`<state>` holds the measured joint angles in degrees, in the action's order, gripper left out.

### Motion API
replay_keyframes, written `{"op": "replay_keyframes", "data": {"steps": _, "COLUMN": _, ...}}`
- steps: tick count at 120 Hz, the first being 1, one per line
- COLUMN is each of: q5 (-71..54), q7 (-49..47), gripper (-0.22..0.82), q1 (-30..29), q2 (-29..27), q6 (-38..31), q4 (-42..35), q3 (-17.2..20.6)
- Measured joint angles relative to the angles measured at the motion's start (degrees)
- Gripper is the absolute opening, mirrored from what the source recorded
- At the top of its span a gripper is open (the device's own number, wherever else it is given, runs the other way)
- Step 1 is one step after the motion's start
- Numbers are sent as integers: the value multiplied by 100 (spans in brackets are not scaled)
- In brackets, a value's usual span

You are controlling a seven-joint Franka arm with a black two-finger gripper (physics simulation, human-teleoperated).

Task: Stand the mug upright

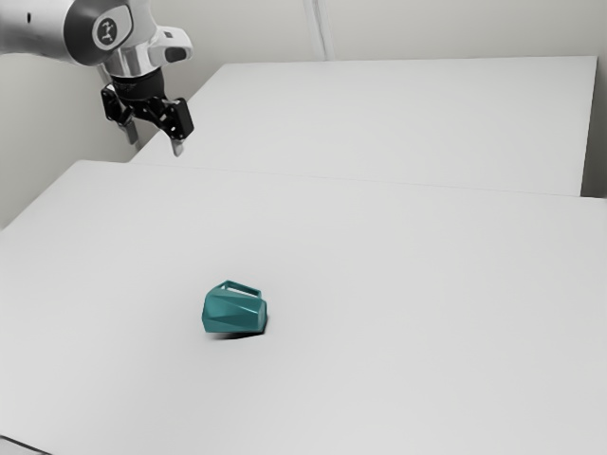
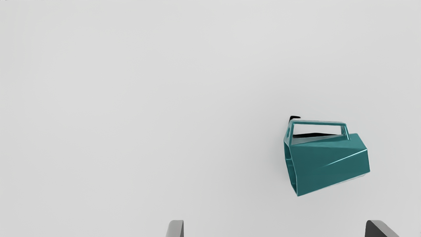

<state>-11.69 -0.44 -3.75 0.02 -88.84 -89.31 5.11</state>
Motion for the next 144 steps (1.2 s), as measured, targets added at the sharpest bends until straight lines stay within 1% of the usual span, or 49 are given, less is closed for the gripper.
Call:
{"op": "replay_keyframes", "data": {"steps": 21, "q5": 167, "q7": 7, "gripper": 60, "q1": 62, "q2": 16, "q6": -21, "q4": 109, "q3": -60}}
{"op": "replay_keyframes", "data": {"steps": 36, "q5": 666, "q7": -68, "gripper": 60, "q1": 404, "q2": -104, "q6": -57, "q4": 160, "q3": -435}}
{"op": "replay_keyframes", "data": {"steps": 49, "q5": 1394, "q7": -146, "gripper": 60, "q1": 789, "q2": -150, "q6": -91, "q4": 96, "q3": -962}}
{"op": "replay_keyframes", "data": {"steps": 58, "q5": 1839, "q7": -186, "gripper": 60, "q1": 855, "q2": -150, "q6": -122, "q4": 35, "q3": -1272}}
{"op": "replay_keyframes", "data": {"steps": 68, "q5": 2113, "q7": -189, "gripper": 60, "q1": 672, "q2": -132, "q6": -200, "q4": -110, "q3": -1484}}
{"op": "replay_keyframes", "data": {"steps": 81, "q5": 2273, "q7": -133, "gripper": 60, "q1": 360, "q2": -123, "q6": -376, "q4": -487, "q3": -1777}}
{"op": "replay_keyframes", "data": {"steps": 102, "q5": 2464, "q7": 20, "gripper": 60, "q1": -484, "q2": -129, "q6": -847, "q4": -1171, "q3": -1902}}
{"op": "replay_keyframes", "data": {"steps": 115, "q5": 2660, "q7": 163, "gripper": 60, "q1": -850, "q2": -148, "q6": -1226, "q4": -1603, "q3": -1951}}
{"op": "replay_keyframes", "data": {"steps": 128, "q5": 2783, "q7": 304, "gripper": 60, "q1": -977, "q2": -114, "q6": -1511, "q4": -1747, "q3": -1958}}
{"op": "replay_keyframes", "data": {"steps": 144, "q5": 2828, "q7": 449, "gripper": 60, "q1": -862, "q2": 110, "q6": -1842, "q4": -2097, "q3": -2025}}
